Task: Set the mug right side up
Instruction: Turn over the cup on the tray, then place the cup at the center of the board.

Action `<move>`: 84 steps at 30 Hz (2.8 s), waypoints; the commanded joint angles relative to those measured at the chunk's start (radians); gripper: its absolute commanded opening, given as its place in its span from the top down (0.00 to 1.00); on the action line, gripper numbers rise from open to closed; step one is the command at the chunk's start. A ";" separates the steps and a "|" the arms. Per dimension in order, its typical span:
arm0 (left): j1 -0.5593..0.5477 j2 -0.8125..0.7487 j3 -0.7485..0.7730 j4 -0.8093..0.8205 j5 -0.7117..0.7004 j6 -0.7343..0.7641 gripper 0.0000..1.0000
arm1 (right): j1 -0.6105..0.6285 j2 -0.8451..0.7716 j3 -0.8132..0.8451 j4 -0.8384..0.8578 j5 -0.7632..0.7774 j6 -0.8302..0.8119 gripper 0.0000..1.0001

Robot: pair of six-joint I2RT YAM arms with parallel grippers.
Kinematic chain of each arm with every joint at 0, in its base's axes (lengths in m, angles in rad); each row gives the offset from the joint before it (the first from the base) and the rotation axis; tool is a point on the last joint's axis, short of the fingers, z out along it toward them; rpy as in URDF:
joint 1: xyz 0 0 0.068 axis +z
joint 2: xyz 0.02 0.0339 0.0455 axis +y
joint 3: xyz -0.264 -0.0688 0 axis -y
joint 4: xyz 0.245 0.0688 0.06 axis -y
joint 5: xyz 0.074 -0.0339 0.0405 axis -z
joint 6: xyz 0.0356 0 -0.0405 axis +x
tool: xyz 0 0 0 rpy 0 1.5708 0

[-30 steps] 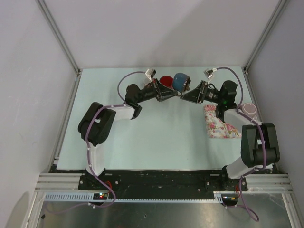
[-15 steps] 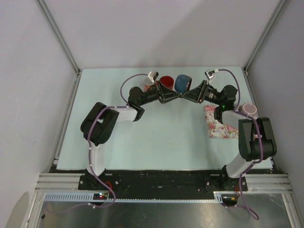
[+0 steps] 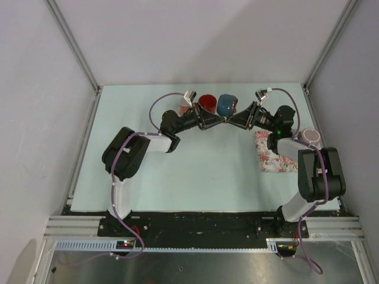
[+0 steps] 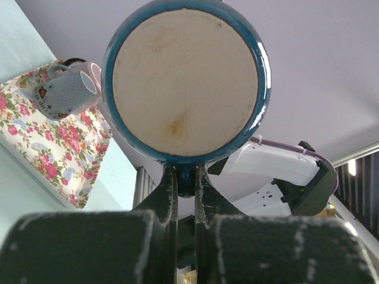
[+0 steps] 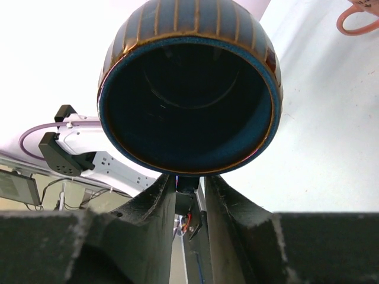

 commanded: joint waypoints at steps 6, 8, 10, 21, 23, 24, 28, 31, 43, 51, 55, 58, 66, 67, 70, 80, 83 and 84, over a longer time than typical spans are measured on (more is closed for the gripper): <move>-0.068 0.027 -0.012 0.239 0.043 0.053 1.00 | -0.007 0.015 0.009 0.075 0.061 0.020 0.72; -0.078 0.036 -0.011 0.239 0.038 0.048 1.00 | -0.005 0.017 0.008 0.082 0.063 0.021 0.71; -0.084 0.044 -0.007 0.239 0.034 0.043 1.00 | -0.004 0.016 0.005 0.083 0.067 0.019 0.71; -0.097 0.053 0.005 0.239 0.048 0.037 0.94 | -0.001 0.011 0.000 0.076 0.056 -0.019 1.00; -0.094 0.054 0.009 0.239 0.055 0.032 0.82 | -0.007 0.000 0.001 0.055 0.050 -0.049 1.00; -0.094 0.054 0.010 0.239 0.057 0.030 0.72 | -0.010 -0.005 0.001 0.042 0.047 -0.064 1.00; -0.086 0.056 0.016 0.240 0.062 0.021 0.42 | -0.027 -0.028 0.003 -0.002 0.029 -0.124 1.00; -0.080 0.060 0.018 0.239 0.062 0.013 0.25 | -0.040 -0.039 0.006 -0.023 0.019 -0.149 1.00; -0.014 0.020 -0.018 0.193 0.087 0.071 0.00 | -0.107 -0.066 0.252 -0.810 0.203 -0.730 1.00; 0.080 -0.113 -0.062 -0.114 0.087 0.335 0.00 | -0.187 0.032 0.535 -1.249 0.385 -1.014 1.00; 0.129 -0.190 -0.060 -0.290 0.069 0.469 0.00 | -0.184 0.155 0.733 -1.491 0.516 -1.149 1.00; 0.163 -0.247 -0.058 -0.438 0.053 0.589 0.00 | -0.169 0.269 0.898 -1.678 0.622 -1.243 1.00; 0.247 -0.399 -0.076 -0.817 -0.053 0.919 0.00 | -0.119 0.473 1.154 -1.846 0.869 -1.358 1.00; 0.261 -0.407 -0.081 -0.829 -0.050 0.923 0.00 | -0.112 0.488 1.171 -1.846 0.893 -1.367 1.00; 0.295 -0.434 -0.103 -0.845 -0.045 0.930 0.00 | -0.097 0.529 1.219 -1.849 0.940 -1.384 1.00; 0.354 -0.514 -0.151 -0.880 -0.016 0.976 0.00 | -0.019 0.669 1.348 -1.860 1.030 -1.402 1.00; 0.362 -0.538 -0.162 -0.893 -0.013 0.989 0.00 | -0.012 0.700 1.374 -1.861 1.037 -1.402 1.00; 0.364 -0.545 -0.165 -0.899 -0.013 0.993 0.00 | -0.010 0.709 1.382 -1.861 1.035 -1.401 1.00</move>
